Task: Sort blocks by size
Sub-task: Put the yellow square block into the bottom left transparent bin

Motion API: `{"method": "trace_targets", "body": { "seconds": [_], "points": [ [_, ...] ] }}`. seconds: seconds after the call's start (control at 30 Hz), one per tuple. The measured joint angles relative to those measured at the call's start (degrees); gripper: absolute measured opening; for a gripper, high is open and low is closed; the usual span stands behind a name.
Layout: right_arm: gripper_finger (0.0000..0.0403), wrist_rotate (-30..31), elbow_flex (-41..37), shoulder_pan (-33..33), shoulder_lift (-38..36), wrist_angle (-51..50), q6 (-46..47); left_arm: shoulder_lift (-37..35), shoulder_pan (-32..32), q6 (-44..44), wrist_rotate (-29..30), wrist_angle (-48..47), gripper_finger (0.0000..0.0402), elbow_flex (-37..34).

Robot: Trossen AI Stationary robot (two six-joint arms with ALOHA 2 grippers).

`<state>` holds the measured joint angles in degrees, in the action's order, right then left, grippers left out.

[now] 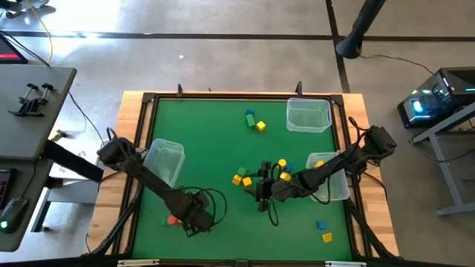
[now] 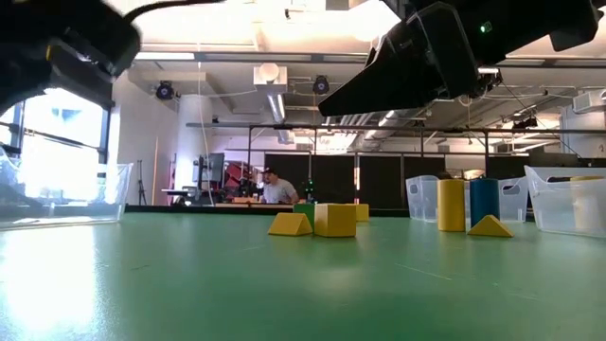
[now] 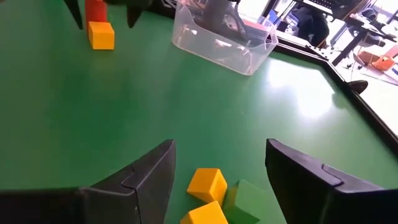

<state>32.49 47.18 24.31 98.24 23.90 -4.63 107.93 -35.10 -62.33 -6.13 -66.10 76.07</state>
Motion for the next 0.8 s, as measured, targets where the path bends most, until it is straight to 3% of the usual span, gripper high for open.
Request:
{"method": "trace_targets", "body": {
  "seconds": [0.5,0.63,0.8],
  "points": [
    [0.0238,0.26,0.0,1.61,0.0,-0.5,5.09,0.05,-0.32,2.24,-6.12,6.9,0.0253,-8.07],
    [0.0238,0.26,0.0,1.62,0.0,-0.5,5.25,0.03,-0.32,2.93,-6.41,7.89,0.0212,-8.75],
    [0.0238,0.28,0.0,1.62,0.0,-0.5,4.97,0.03,-0.3,3.45,-7.34,8.86,0.0134,-9.71]
  ]
}}
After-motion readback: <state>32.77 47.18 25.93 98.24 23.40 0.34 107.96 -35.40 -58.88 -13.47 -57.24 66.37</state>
